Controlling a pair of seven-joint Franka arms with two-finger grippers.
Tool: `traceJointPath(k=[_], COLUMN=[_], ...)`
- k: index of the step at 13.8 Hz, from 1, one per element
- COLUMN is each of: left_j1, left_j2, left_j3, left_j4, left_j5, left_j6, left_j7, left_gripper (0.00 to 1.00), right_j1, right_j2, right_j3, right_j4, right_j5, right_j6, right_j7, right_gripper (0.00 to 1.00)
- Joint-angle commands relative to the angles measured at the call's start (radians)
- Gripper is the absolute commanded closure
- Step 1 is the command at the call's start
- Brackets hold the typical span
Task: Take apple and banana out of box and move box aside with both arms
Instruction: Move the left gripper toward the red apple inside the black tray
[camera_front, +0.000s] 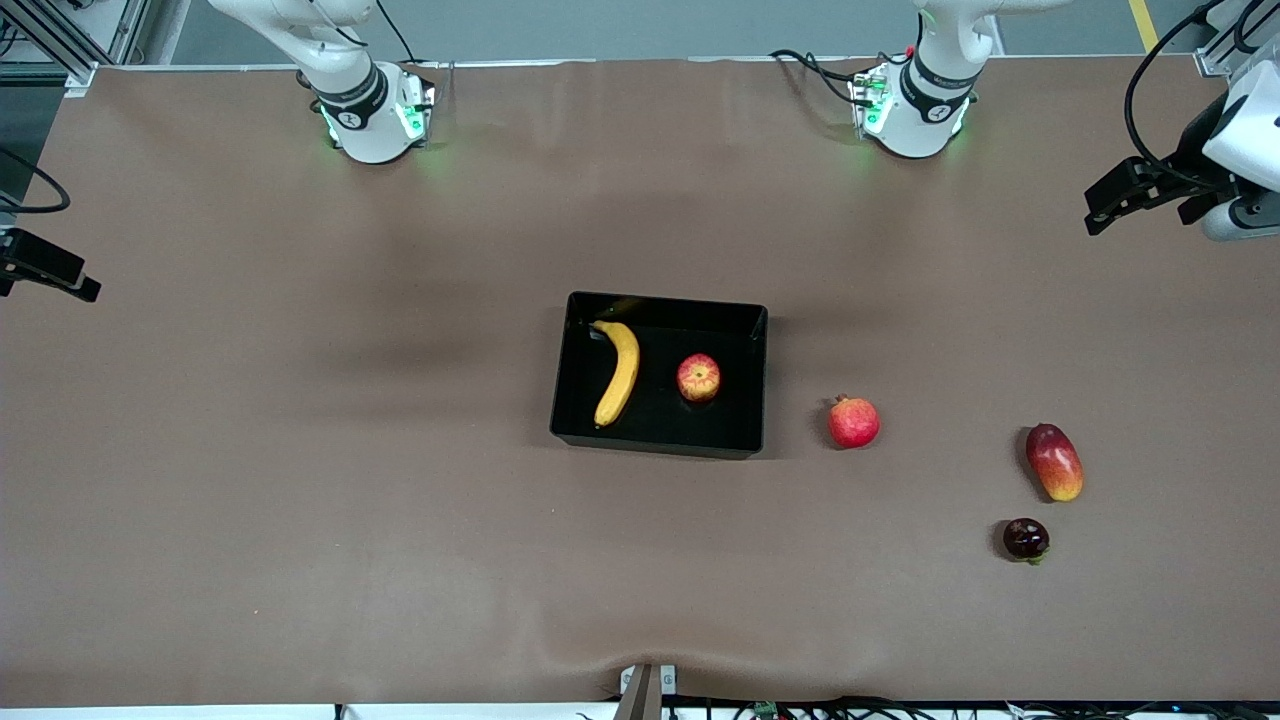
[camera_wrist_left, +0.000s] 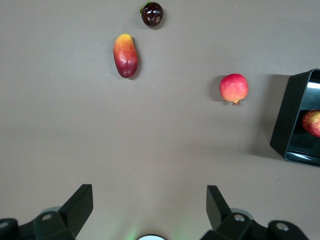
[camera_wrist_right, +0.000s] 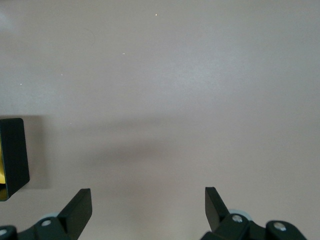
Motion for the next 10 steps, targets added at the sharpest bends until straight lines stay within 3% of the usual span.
traceJointPath(k=[1, 5, 10], left_j1=[0.000, -0.006, -0.072], left_j2=[0.011, 0.032, 0.136], left_j3=[0.000, 0.001, -0.025], left_j4=[0.018, 0.036, 0.056], left_j5=[-0.012, -0.012, -0.029], left_j6=[-0.021, -0.021, 0.031], left_j7=[0.011, 0.011, -0.059], left_gripper=[0.00, 0.00, 0.00], right_j1=[-0.010, -0.011, -0.010], right_j2=[0.003, 0.006, 0.006], right_j3=[0.007, 0.007, 0.007], right_j4=[0.006, 0.006, 0.006], right_j5=[0.013, 0.013, 0.015], right_j6=[0.000, 0.000, 0.000], right_j7=[0.003, 0.003, 0.003], right_gripper=[0.00, 0.00, 0.00])
